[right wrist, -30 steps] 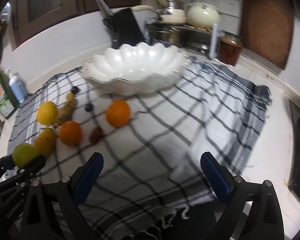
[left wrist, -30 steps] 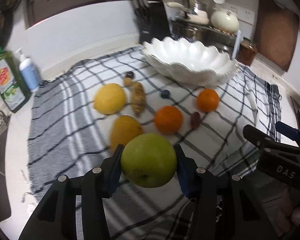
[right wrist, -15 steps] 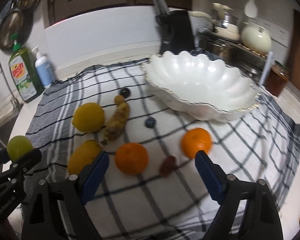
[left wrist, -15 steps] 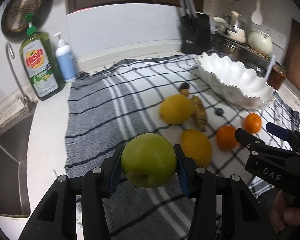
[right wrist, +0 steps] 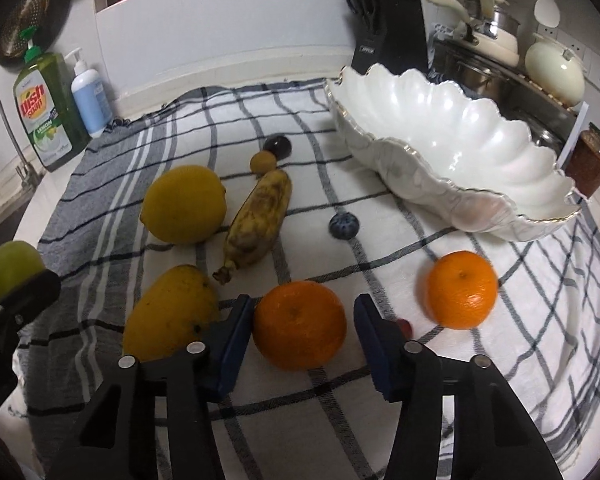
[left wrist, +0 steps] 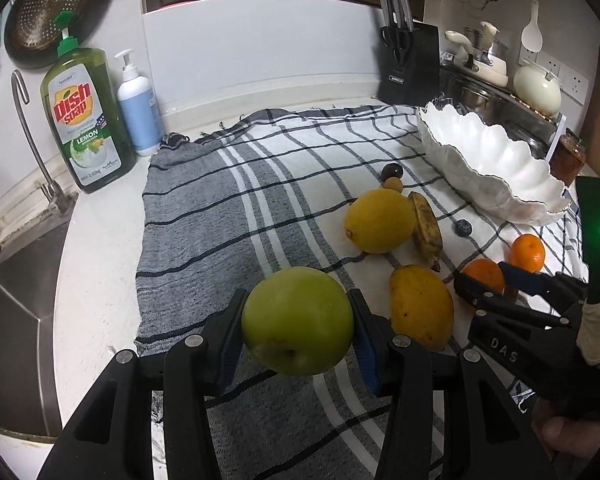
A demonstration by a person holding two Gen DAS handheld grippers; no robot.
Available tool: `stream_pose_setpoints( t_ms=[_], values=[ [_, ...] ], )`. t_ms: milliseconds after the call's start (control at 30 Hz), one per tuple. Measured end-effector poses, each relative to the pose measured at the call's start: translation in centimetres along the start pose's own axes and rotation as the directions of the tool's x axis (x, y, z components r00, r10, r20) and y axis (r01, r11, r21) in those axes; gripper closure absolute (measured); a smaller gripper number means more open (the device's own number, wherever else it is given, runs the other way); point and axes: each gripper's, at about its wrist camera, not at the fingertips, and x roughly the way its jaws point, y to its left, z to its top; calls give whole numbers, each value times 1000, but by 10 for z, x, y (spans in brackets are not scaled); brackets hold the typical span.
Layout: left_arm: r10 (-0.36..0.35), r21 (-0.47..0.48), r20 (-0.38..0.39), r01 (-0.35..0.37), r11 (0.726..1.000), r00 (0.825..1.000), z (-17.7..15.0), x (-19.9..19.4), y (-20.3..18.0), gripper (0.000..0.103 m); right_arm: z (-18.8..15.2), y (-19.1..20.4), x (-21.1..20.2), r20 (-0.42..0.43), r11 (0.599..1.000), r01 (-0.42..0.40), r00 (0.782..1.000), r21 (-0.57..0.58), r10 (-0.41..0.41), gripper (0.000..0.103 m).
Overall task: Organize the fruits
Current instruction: 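Carry the green apple and orange over the white bowl with both tools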
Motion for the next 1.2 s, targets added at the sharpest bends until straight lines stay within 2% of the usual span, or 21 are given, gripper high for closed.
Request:
stream_pose_setpoints(
  t_ms=[267, 533, 767, 967, 1200],
  values=[
    [3, 6, 1, -3, 1000, 1000, 8, 0, -2, 55, 1, -2, -2, -3, 1000, -20, 1000, 7, 20, 57],
    [-34, 47, 22, 33, 998, 999, 31, -6, -23, 55, 12, -25, -30, 51, 998, -7, 999, 60, 4, 58],
    [-103, 107, 66, 95, 990, 992, 66, -16, -58, 55, 36, -63, -61, 129, 992, 34, 990, 121, -50, 58],
    [-167, 159, 108, 148, 976, 980, 96, -23, -90, 55, 54, -96, -77, 161, 984, 72, 982, 164, -99, 58],
    [-226, 215, 115, 198, 956, 967, 125, -16, -127, 55, 73, -135, -85, 192, 968, 130, 966, 214, -172, 58]
  ],
)
